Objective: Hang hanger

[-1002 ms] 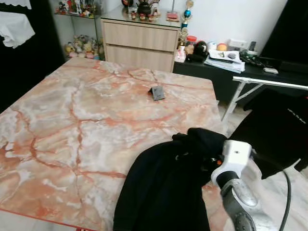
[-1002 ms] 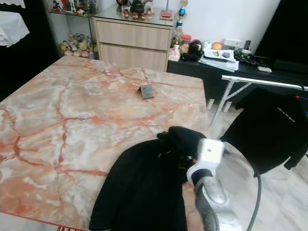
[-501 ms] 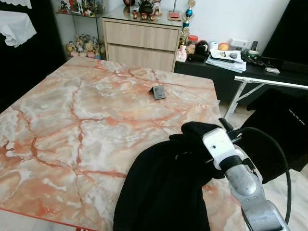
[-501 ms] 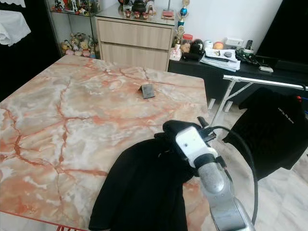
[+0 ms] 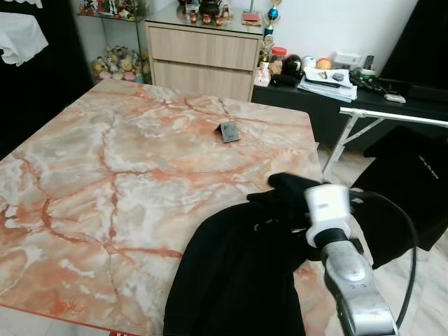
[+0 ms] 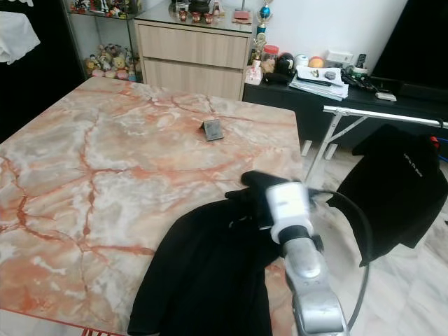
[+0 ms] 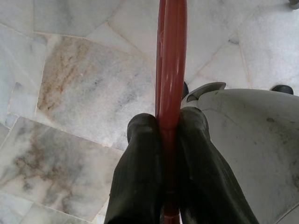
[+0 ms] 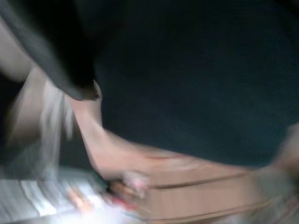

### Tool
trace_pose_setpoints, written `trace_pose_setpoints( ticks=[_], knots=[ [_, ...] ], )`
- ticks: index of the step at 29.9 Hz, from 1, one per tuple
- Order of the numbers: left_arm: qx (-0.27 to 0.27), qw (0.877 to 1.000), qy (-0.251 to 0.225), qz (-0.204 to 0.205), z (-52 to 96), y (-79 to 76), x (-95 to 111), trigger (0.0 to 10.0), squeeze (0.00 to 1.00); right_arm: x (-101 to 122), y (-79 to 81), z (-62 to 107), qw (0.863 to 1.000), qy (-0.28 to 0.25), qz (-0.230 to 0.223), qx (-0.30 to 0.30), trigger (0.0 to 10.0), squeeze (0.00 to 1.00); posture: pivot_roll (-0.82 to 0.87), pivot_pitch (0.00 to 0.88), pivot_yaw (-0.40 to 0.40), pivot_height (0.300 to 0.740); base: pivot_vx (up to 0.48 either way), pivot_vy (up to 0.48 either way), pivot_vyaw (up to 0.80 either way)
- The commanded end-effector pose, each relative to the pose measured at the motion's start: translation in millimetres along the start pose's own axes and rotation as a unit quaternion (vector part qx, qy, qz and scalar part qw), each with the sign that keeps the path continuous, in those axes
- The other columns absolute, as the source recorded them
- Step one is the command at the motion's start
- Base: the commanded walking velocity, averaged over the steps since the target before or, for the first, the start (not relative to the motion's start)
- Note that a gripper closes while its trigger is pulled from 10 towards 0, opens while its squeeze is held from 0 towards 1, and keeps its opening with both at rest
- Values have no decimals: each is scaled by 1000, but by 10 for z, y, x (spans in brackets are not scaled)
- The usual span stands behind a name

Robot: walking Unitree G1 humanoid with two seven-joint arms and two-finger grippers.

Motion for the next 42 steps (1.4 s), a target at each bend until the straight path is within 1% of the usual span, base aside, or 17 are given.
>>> trace_pose_setpoints(
  ticks=[1, 2, 3, 4, 6, 10, 12, 14, 16, 17, 18, 19, 20, 23, 27, 29, 42],
  knots=[
    [-29, 999, 24, -2, 19, -158, -123, 10000, 0, -25, -95, 7, 988, 21, -154, -7, 10000, 0, 69, 76, -83, 740, 0, 0, 0],
    [-29, 999, 24, -2, 19, -159, -123, 10000, 0, -46, -53, 14, 976, 29, -215, 7, 10000, 0, 71, 77, -83, 740, 0, 0, 0],
    [-29, 999, 24, -2, 19, -159, -123, 10000, 0, -46, -53, 14, 976, 29, -215, 7, 10000, 0, 71, 77, -83, 740, 0, 0, 0],
    [-29, 999, 24, -3, 19, -158, -124, 10000, 0, -56, 15, 26, 957, 36, -287, 25, 10000, 0, 72, 78, -84, 740, 0, 0, 0],
    [-28, 999, 24, -2, 19, -156, -126, 10000, 0, -77, 88, 43, 939, 49, -338, 46, 10000, 0, 73, 78, -85, 740, 0, 0, 0],
    [-29, 999, 24, -2, 19, -157, -126, 10000, 0, -108, 135, 54, 920, 64, -382, 54, 10000, 0, 75, 78, -84, 740, 0, 0, 0],
    [-30, 999, 24, -3, 19, -158, -126, 10000, 0, -93, 227, 79, 887, 86, -446, 79, 10000, 0, 75, 78, -83, 740, 0, 0, 0],
    [-31, 999, 24, -4, 19, -159, -125, 10000, 0, -47, 365, 132, 865, 104, -473, 129, 10000, 0, 74, 76, -84, 740, 0, 0, 0],
    [-31, 999, 24, -4, 19, -159, -125, 10000, 0, -47, 405, 164, 865, 118, -465, 145, 10000, 0, 73, 75, -84, 740, 0, 0, 0],
    [-31, 999, 24, -4, 19, -159, -124, 10000, 0, -51, 407, 171, 868, 122, -458, 147, 10000, 0, 73, 75, -84, 740, 0, 0, 0],
    [-31, 999, 24, -5, 19, -160, -123, 10000, 0, -94, 304, 146, 949, 109, -271, 114, 10000, 0, 74, 76, -84, 740, 0, 0, 0],
    [-32, 999, 24, -6, 18, -160, -122, 10000, 0, -100, 238, 130, 977, 95, -168, 96, 10000, 0, 74, 76, -84, 740, 0, 0, 0],
    [-32, 999, 23, -6, 18, -161, -122, 10000, 0, -124, 146, 113, 993, 85, -34, 72, 10000, 0, 69, 72, -84, 740, 0, 0, 0],
    [-32, 999, 23, -5, 19, -165, -124, 10000, 0, -134, -6, 104, 995, 77, 45, 42, 10000, 0, 72, 70, -85, 740, 0, 0, 0],
    [-33, 999, 23, -4, 20, -168, -126, 10000, 0, -141, -111, 122, 996, 88, 33, 0, 10000, 0, 72, 68, -86, 740, 0, 0, 0],
    [-33, 999, 22, -3, 21, -169, -128, 10000, 0, -105, -186, 140, 990, 75, 115, -16, 10000, 0, 70, 66, -85, 740, 0, 0, 0],
    [-33, 999, 21, -8, 24, -170, -136, 10000, 0, -161, -153, 200, 990, 50, 132, -1, 10000, 0, 70, 57, -83, 740, 0, 0, 0]
  ],
)
Point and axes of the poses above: a point about 5 cm out from each wrist's last joint towards the gripper, its own z axis pointing back from the gripper into the wrist, its own x axis along the axis of the wrist's last joint, y = z × x, the point moved 2 cm from there along -z, pointing out of the wrist towards the gripper, and after that the axes turned 11 degrees about -z, right-handed, at the moved point
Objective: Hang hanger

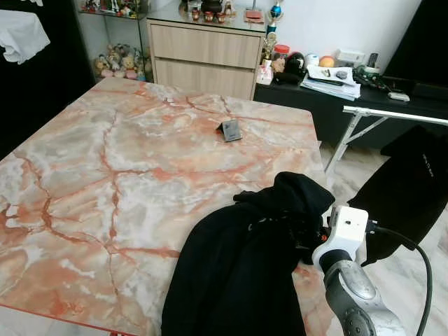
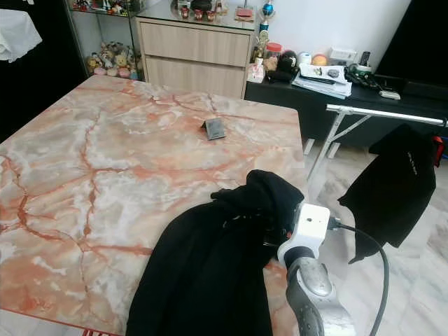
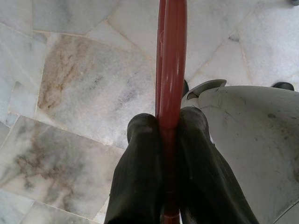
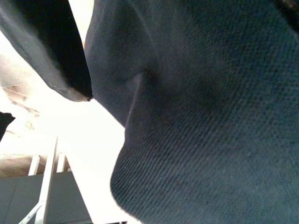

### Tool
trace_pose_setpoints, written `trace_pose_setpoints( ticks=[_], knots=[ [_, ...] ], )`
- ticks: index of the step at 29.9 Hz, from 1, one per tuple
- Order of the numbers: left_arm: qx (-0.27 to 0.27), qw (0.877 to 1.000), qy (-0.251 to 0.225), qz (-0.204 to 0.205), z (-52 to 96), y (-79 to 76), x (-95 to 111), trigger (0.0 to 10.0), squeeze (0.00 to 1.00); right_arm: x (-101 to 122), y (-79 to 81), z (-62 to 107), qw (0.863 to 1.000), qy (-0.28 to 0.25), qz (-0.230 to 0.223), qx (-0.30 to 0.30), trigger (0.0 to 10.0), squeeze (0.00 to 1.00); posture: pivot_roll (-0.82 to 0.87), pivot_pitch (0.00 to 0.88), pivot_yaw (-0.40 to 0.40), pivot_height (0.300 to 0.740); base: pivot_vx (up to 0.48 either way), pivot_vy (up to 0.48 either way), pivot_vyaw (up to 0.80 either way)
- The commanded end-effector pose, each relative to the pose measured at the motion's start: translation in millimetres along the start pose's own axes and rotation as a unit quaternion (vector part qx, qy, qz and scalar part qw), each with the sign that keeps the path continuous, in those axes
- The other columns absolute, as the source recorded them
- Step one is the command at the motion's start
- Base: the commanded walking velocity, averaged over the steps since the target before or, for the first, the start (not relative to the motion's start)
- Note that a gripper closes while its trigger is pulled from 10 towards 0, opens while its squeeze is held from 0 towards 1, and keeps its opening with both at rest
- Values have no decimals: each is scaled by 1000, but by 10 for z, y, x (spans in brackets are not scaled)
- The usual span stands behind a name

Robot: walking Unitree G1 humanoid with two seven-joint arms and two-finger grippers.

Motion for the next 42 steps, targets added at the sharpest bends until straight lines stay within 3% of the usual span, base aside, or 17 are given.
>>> trace_pose_setpoints(
  ticks=[1, 17, 34, 42],
  knots=[
    [-31, 999, 20, -4, 20, -166, -123, 10000, 0, 47, 21, 8, 1000, -13, 5, 5, 10000, 0, 69, 57, -83, 740, 0, 0, 0],
    [-33, 999, 18, 3, 21, -171, -123, 10000, 0, -16, 73, 33, 997, -22, 69, 27, 10000, 0, 70, 74, -84, 740, 0, 0, 0],
    [-34, 999, 17, 8, 20, -168, -114, 10000, 0, -76, 43, 33, 996, -12, 86, 26, 10000, 0, 69, 86, -84, 740, 0, 0, 0],
    [-34, 999, 17, 8, 19, -166, -114, 10000, 0, -75, 39, 27, 996, -14, 86, 25, 10000, 0, 70, 85, -82, 740, -248, 0, 0]
  ],
)
Point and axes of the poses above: a point about 5 cm out from each wrist's last joint towards the gripper, its own z axis pointing back from the gripper into the wrist, its own x axis along the axis of the wrist's last joint, y = z × x, the point moved 2 cm from there along -z, pointing out of the wrist towards the gripper, and after that the axes turned 11 degrees about -z, right-handed, at the moved point
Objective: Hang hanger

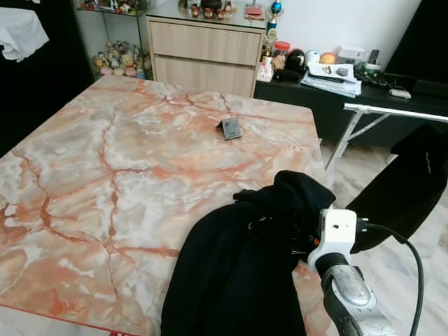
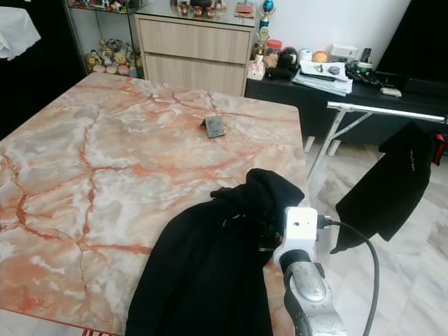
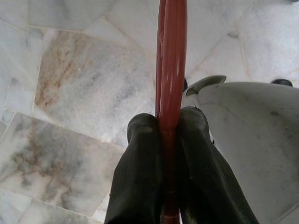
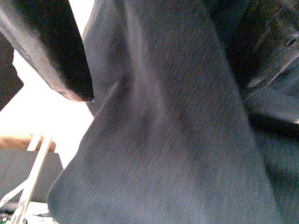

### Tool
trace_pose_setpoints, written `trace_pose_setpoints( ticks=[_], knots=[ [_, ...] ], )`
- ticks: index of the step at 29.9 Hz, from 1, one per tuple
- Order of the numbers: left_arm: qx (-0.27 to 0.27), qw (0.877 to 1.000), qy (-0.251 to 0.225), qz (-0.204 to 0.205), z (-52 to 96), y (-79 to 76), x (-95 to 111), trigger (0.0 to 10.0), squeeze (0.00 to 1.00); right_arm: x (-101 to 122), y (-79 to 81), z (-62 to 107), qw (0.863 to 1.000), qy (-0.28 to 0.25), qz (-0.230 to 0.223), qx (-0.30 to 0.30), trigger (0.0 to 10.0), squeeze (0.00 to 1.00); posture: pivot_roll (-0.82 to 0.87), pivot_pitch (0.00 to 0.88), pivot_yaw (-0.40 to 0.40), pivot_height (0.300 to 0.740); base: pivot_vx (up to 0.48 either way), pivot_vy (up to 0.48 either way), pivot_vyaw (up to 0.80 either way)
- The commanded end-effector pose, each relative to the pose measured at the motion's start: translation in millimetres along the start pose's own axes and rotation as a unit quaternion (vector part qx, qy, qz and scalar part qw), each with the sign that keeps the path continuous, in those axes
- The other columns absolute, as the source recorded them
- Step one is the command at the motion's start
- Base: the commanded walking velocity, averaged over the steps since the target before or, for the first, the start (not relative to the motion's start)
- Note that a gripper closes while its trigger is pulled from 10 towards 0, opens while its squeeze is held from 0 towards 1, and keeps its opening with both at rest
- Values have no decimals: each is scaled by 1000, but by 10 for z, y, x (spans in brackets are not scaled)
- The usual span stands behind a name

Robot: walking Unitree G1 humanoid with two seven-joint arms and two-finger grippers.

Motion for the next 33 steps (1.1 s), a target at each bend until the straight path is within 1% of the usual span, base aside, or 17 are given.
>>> trace_pose_setpoints(
  ticks=[1, 33],
  knots=[
    [-28, 999, 21, 4, 20, -168, -129, 10000, 0, -16, -23, -2, 1000, 2, -1, -5, 10000, 0, 70, 85, -82, 740, -247, 0, 0],
    [-29, 999, 20, 4, 19, -167, -126, 10000, 0, 11, -25, -8, 1000, -10, 1, -6, 10000, 0, 70, 86, -83, 740, -263, 0, 0]
  ],
)
Point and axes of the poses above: a point about 5 cm out from each wrist's last joint towards the gripper, its own z axis pointing back from the gripper into the wrist, its own x axis along the axis of the wrist's last joint, y = z × x, the point moved 2 cm from there along -z, pointing out of the wrist towards the gripper, and after that the axes turned 11 degrees about -z, right-handed, at the moved point
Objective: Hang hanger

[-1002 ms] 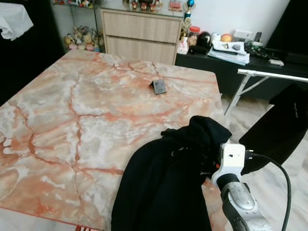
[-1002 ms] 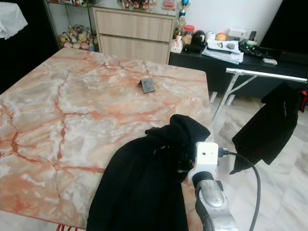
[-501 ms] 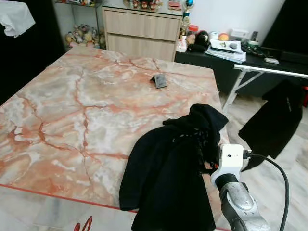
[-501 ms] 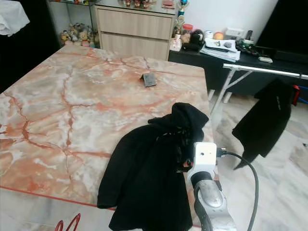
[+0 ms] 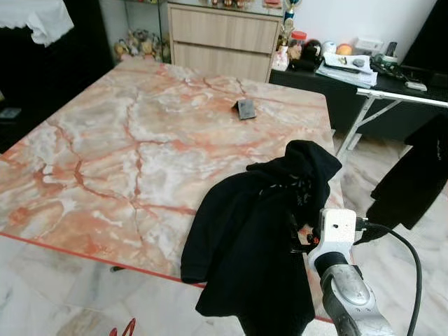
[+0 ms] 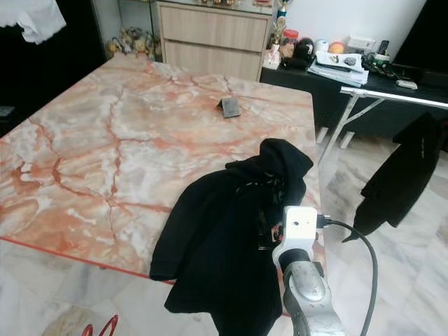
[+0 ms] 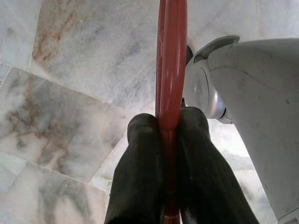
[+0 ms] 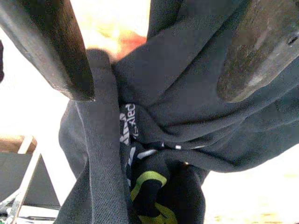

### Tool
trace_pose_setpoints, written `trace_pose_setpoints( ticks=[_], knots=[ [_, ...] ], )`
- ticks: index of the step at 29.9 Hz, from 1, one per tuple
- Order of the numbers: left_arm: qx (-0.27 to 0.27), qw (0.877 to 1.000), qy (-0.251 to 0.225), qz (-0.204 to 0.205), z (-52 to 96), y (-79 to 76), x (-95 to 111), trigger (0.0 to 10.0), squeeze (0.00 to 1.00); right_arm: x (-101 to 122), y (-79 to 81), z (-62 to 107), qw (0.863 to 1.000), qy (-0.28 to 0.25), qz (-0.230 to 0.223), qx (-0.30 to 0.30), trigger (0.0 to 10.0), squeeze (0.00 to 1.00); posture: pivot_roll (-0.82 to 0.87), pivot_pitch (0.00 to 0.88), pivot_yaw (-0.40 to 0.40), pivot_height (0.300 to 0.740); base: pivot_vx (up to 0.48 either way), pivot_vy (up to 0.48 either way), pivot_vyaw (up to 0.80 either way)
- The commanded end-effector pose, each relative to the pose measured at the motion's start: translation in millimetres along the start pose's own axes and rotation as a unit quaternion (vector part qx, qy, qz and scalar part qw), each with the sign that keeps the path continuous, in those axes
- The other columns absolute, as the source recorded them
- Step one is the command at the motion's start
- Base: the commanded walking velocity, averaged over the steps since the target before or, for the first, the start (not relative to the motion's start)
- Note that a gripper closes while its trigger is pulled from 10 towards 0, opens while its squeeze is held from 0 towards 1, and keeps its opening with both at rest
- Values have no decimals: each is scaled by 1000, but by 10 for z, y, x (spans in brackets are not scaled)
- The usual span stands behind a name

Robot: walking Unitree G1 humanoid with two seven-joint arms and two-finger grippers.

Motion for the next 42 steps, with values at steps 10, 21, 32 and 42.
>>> trace_pose_setpoints(
  ticks=[10, 21, 32, 42],
  knots=[
    [-29, 999, 14, 4, 9, -180, -80, 10000, 0, -6, -70, 3, 1000, -2, -2, -15, 10000, 0, 68, 85, -83, 740, -268, 0, 0],
    [-29, 999, 14, 5, 9, -183, -78, 10000, 0, -6, -107, 3, 1000, -6, -4, -28, 10000, 0, 68, 86, -85, 740, -267, 0, 0],
    [-30, 999, 14, 1, 8, -185, -77, 10000, 0, 68, -250, 29, 996, -42, -5, -80, 10000, 0, 68, 83, -87, 740, -170, 0, 0],
    [-27, 1000, 15, -3, 8, -186, -79, 10000, 0, -228, -768, 176, 970, -9, -80, -231, 10000, 0, 69, 72, -90, 740, 0, 0, 0]
  ],
)
Point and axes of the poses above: a point about 5 cm out from each wrist's last joint towards the gripper, its own z axis pointing back from the gripper into the wrist, its own x axis along the axis of the wrist's last joint, y = z × x, the point moved 2 cm from there along -z, pointing out of the wrist towards the gripper, and after that the axes turned 11 degrees about -z, right-handed, at the moved point
